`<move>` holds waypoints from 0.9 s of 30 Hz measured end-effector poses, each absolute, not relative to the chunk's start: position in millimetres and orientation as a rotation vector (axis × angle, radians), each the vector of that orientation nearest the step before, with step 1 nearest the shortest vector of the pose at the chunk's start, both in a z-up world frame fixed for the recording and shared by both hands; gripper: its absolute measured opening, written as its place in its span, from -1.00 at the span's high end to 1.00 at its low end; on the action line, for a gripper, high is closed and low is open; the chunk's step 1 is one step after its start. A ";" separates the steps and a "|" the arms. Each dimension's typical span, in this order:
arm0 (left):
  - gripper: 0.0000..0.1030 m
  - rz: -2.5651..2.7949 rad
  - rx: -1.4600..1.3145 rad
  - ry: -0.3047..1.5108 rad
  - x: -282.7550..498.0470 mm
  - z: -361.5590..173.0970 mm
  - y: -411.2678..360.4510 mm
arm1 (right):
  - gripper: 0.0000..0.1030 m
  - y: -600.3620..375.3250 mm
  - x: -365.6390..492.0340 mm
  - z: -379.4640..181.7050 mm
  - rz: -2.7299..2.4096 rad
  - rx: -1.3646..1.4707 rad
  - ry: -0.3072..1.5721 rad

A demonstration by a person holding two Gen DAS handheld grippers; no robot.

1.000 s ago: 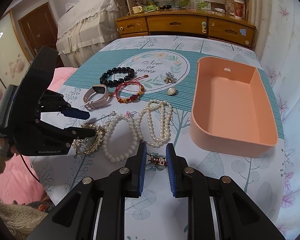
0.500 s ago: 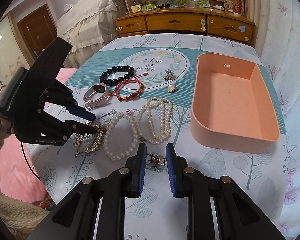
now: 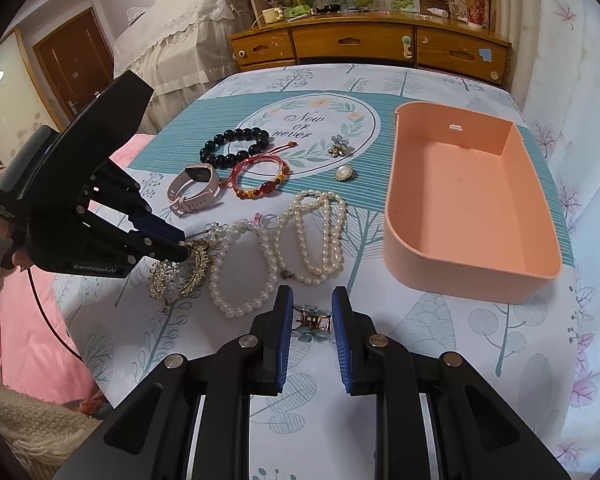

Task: Organize jewelry
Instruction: 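Lift the gold hair comb with left tool while right tool lifts the earrings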

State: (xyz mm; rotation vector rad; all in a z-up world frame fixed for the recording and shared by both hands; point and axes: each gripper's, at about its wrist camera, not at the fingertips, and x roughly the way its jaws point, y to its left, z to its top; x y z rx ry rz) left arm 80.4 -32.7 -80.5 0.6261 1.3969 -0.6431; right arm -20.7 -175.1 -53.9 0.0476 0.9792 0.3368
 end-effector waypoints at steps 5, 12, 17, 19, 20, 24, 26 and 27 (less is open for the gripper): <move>0.79 -0.655 0.620 1.407 75.8 -81.6 -29.4 | 0.62 -174.1 -21.4 -54.4 0.337 0.050 0.980; 0.80 -0.637 0.609 1.385 65.2 -85.2 -21.7 | 0.62 -172.4 -22.9 -56.2 0.339 0.051 0.985; 0.85 -0.580 0.568 1.369 54.7 -86.7 -16.1 | 0.62 -171.2 -25.2 -52.0 0.336 0.047 0.971; 0.85 -0.552 0.543 1.368 52.1 -85.7 -14.7 | 0.62 -170.8 -26.5 -48.9 0.336 0.047 0.964; 0.85 -0.539 0.530 1.365 50.7 -83.9 -13.7 | 0.62 -171.3 -27.7 -47.4 0.336 0.047 0.960; 0.85 -0.508 0.473 1.342 46.3 -69.2 -8.3 | 0.62 -173.3 -31.4 -40.4 0.331 0.050 0.944; 0.85 -0.493 0.441 1.329 48.4 -56.5 -3.3 | 0.62 -176.4 -33.7 -36.5 0.325 0.055 0.936; 0.85 -0.486 0.427 1.323 49.2 -52.0 -1.6 | 0.62 -178.6 -34.8 -34.2 0.322 0.061 0.932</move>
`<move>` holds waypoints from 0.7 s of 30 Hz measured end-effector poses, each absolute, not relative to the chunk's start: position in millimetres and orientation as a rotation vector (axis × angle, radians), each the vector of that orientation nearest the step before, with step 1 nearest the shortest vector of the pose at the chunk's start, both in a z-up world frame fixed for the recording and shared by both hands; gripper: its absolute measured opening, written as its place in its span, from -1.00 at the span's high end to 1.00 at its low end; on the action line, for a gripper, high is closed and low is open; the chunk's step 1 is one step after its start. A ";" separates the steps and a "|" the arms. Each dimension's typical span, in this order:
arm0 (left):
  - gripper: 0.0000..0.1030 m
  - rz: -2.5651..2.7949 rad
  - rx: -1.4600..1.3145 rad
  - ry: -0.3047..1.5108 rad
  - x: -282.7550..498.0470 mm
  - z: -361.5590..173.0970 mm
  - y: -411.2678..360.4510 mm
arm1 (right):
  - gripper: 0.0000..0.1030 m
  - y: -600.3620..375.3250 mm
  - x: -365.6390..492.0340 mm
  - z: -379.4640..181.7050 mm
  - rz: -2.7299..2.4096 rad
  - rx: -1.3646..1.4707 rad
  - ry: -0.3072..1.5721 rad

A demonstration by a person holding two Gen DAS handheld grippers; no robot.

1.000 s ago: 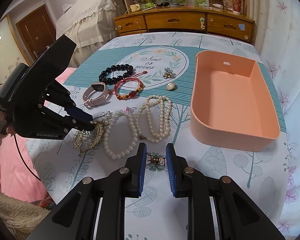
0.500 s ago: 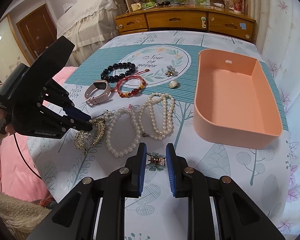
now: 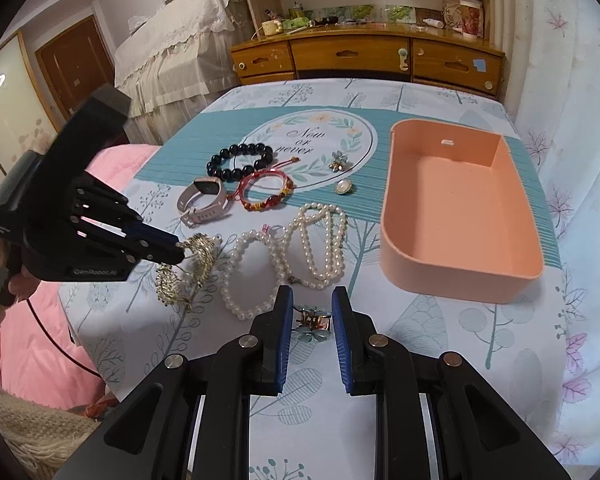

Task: Organize jewelry
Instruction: 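Lift the gold hair comb with left tool while right tool lifts the earrings, then carry comb and earrings over the peach box and open both tools inside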

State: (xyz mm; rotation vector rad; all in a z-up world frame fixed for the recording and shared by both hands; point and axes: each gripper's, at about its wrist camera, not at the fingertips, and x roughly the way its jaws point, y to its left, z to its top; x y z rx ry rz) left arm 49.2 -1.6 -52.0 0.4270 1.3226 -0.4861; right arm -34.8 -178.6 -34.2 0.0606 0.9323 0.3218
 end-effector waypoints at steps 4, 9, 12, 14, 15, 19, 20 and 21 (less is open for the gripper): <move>0.85 -0.453 0.388 1.285 56.9 -22.8 -3.8 | 0.62 -191.3 -34.1 -24.6 0.307 0.101 0.921; 0.85 -0.444 0.340 1.210 68.8 20.0 -29.4 | 0.62 -214.2 -27.8 -14.0 0.271 0.157 0.901; 0.85 -0.458 0.302 1.162 81.2 40.7 -47.8 | 0.62 -236.6 -20.4 -4.0 0.238 0.210 0.876; 0.85 -0.466 0.271 1.134 88.8 53.6 -60.2 | 0.62 -251.0 -16.1 1.4 0.219 0.244 0.861; 0.85 -0.473 0.250 1.126 93.4 58.8 -67.7 | 0.62 -260.4 -12.5 4.3 0.208 0.268 0.855; 0.85 -0.493 0.188 1.114 109.8 68.4 -98.1 | 0.61 -294.1 4.3 11.7 0.184 0.353 0.854; 0.85 -0.497 0.172 1.118 115.0 67.6 -108.0 | 0.62 -300.3 8.0 12.9 0.175 0.367 0.854; 0.85 -0.498 0.163 1.121 119.5 65.7 -115.1 | 0.62 -307.6 12.5 14.2 0.165 0.383 0.854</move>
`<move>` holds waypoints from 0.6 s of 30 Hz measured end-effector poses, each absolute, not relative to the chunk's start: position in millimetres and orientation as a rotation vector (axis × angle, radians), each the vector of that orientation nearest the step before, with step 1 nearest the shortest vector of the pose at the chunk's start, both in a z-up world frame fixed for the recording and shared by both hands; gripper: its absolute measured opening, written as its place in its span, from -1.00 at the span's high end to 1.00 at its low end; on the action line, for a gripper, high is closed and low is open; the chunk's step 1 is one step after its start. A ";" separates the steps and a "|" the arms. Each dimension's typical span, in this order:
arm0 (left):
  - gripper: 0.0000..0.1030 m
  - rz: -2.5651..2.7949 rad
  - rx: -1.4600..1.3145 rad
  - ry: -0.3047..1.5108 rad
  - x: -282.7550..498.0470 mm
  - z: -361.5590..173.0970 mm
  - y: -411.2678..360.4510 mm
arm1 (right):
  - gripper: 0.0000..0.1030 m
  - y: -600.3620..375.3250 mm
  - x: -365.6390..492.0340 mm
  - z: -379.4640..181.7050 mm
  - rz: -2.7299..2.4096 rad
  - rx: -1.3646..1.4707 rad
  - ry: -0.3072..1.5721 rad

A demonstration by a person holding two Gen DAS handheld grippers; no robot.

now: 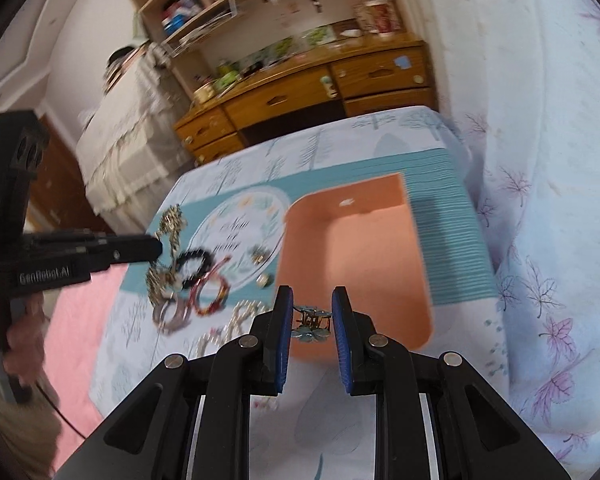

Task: Organize jewelry
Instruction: 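Carry comb and earrings over the peach box and open both tools inside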

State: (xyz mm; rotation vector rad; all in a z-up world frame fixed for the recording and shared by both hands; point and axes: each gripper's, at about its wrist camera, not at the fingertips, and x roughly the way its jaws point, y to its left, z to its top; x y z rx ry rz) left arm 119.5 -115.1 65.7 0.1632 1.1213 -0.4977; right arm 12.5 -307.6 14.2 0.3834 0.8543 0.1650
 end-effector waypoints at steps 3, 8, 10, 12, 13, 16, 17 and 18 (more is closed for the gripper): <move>0.85 -0.486 0.140 1.132 133.1 55.8 -139.5 | 0.62 -326.1 28.0 15.8 0.137 0.414 0.869; 0.85 -0.469 0.135 1.158 148.9 25.1 -175.2 | 0.61 -341.2 52.1 3.1 0.104 0.429 0.939; 0.85 -0.469 0.147 1.165 152.3 13.6 -187.3 | 0.61 -343.3 60.4 -6.8 0.105 0.438 0.974; 0.85 -0.474 0.157 1.171 154.3 4.0 -197.1 | 0.61 -345.4 66.4 -17.6 0.099 0.442 1.005; 0.85 -0.476 0.163 1.176 155.2 -0.6 -202.8 | 0.61 -346.1 68.9 -22.2 0.092 0.437 1.017; 0.85 -0.480 0.181 1.171 156.2 -7.9 -211.4 | 0.61 -343.4 72.8 -34.3 0.086 0.423 1.038; 0.85 -0.480 0.185 1.165 156.1 -7.9 -213.3 | 0.61 -342.9 73.0 -38.5 0.085 0.420 1.044; 0.85 -0.483 0.189 1.157 156.0 -7.6 -215.3 | 0.61 -341.9 72.2 -42.0 0.083 0.415 1.048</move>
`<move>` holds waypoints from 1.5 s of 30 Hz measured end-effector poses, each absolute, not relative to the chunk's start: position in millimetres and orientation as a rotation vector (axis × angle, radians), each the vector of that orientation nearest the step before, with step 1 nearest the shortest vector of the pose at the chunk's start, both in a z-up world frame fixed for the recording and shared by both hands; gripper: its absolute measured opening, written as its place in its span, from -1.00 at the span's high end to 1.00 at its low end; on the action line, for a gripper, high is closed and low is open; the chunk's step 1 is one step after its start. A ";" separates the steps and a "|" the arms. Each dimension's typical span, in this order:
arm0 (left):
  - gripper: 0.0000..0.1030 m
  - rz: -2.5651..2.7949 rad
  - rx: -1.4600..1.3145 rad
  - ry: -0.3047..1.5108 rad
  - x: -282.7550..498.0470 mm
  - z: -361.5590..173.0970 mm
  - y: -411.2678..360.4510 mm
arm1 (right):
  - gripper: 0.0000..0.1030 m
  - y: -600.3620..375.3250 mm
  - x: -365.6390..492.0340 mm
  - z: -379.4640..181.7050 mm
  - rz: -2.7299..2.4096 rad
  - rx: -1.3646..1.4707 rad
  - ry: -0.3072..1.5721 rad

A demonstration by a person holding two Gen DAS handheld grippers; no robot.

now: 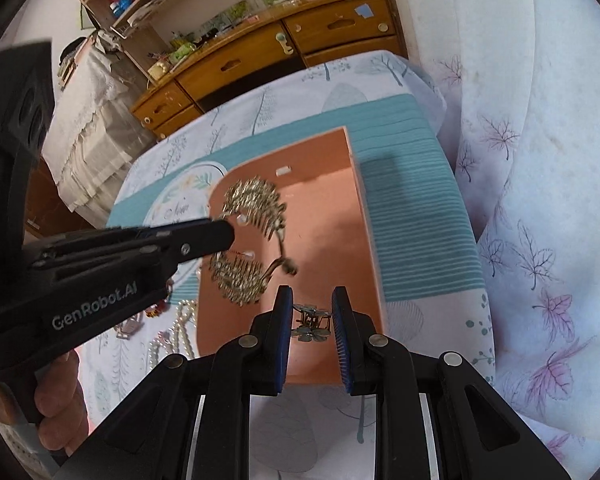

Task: Organize jewelry
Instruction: 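Carry comb and earrings over the peach box and open both tools inside, then move right tool to the pearl necklace while left tool moves to the pink watch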

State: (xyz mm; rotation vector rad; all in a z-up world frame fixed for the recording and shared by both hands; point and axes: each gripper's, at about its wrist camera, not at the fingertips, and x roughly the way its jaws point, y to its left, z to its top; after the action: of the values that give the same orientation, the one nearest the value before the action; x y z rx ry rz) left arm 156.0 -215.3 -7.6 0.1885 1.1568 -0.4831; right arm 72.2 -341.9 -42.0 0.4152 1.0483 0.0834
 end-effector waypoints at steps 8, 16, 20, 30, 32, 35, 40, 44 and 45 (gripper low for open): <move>0.85 -0.498 0.190 1.100 153.4 9.0 -224.7 | 0.30 -332.8 68.7 -62.5 0.100 0.436 1.075; 0.85 -0.484 0.201 1.132 158.7 -0.7 -227.1 | 0.29 -327.6 60.5 -58.0 0.086 0.421 1.061; 0.84 -0.477 0.223 1.161 160.7 -14.5 -228.6 | 0.29 -327.8 57.9 -56.5 0.091 0.425 1.062; 0.83 -0.432 0.262 1.227 159.2 -41.7 -221.8 | 0.29 -324.3 52.6 -58.1 0.099 0.418 1.066; 0.83 -0.437 0.260 1.216 155.6 -41.3 -218.9 | 0.29 -322.7 51.7 -57.9 0.100 0.417 1.066; 0.83 -0.429 0.263 1.202 148.6 -40.3 -214.7 | 0.29 -321.0 50.5 -58.1 0.099 0.414 1.067; 0.83 -0.414 0.270 1.160 135.8 -35.6 -206.4 | 0.29 -318.2 49.2 -57.0 0.094 0.410 1.064; 0.83 -0.448 0.217 1.159 129.4 -30.4 -194.2 | 0.29 -314.6 46.9 -55.1 0.090 0.401 1.060; 0.83 -0.446 0.203 1.160 128.6 -28.9 -190.3 | 0.29 -313.7 46.3 -54.3 0.090 0.400 1.058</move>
State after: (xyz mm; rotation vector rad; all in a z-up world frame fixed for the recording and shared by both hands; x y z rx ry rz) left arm 128.6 -190.3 -28.9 0.2031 1.1599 -0.4461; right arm 46.3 -313.7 -54.3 0.4001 1.0582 0.0903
